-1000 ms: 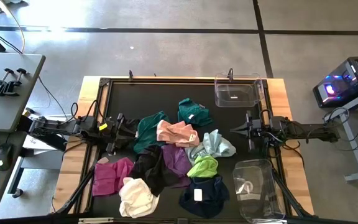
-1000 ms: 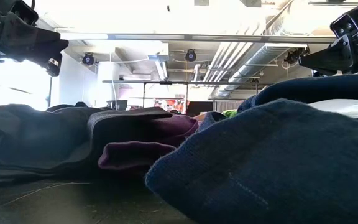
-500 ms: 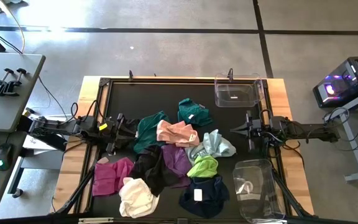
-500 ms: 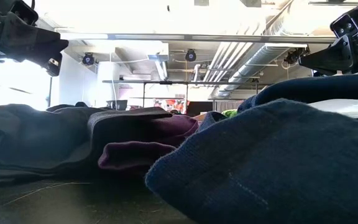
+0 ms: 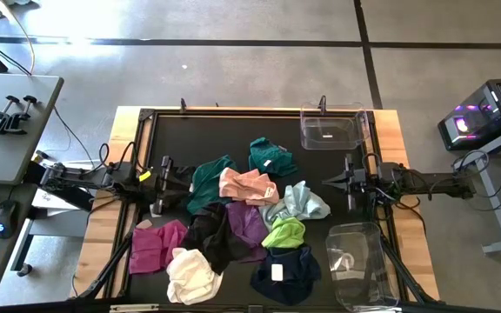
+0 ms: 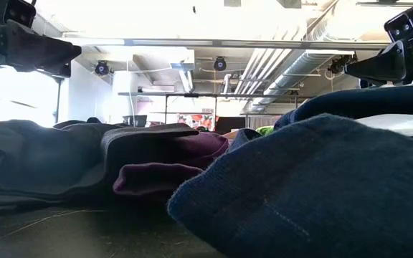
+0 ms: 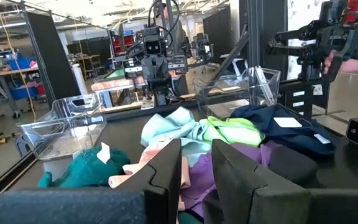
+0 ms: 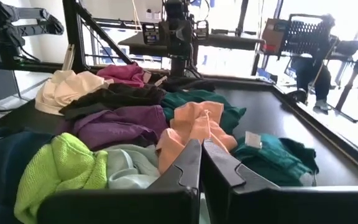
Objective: Sort towels by color in basket
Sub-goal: Put the blue towel into the top transparent bin
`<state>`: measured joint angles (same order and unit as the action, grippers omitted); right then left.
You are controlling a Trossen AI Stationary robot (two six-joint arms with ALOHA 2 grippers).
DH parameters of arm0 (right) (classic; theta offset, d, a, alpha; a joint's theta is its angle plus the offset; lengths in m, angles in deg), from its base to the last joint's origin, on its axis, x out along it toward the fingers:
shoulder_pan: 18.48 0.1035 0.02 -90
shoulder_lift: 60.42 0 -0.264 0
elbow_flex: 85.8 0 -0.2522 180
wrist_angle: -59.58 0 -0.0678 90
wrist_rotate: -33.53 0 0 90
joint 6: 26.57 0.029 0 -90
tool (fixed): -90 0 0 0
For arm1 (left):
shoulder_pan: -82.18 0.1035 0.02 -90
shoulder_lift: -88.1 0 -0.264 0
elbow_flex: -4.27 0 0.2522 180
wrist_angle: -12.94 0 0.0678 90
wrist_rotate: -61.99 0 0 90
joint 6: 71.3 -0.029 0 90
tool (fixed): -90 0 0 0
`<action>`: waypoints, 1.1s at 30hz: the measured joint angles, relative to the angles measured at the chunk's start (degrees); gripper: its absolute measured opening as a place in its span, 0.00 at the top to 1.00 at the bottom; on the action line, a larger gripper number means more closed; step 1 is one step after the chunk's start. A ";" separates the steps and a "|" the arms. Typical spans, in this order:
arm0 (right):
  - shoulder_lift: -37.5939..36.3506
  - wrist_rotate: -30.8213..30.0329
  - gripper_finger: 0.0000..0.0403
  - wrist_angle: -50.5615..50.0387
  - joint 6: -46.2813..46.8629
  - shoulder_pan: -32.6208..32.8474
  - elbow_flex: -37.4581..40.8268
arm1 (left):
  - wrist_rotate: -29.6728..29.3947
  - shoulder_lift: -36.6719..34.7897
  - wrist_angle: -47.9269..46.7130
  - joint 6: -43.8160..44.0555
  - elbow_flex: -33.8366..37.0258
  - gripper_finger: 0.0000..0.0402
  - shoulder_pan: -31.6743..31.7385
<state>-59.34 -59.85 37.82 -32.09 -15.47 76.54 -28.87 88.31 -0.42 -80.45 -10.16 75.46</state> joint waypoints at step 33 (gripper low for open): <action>31.61 3.15 0.98 38.97 13.72 3.41 -4.29 | 0.04 0.00 0.74 13.22 0.00 0.81 -0.07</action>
<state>-27.74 -56.70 76.79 -18.37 -12.06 72.25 -28.83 88.30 0.33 -67.23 -10.16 75.39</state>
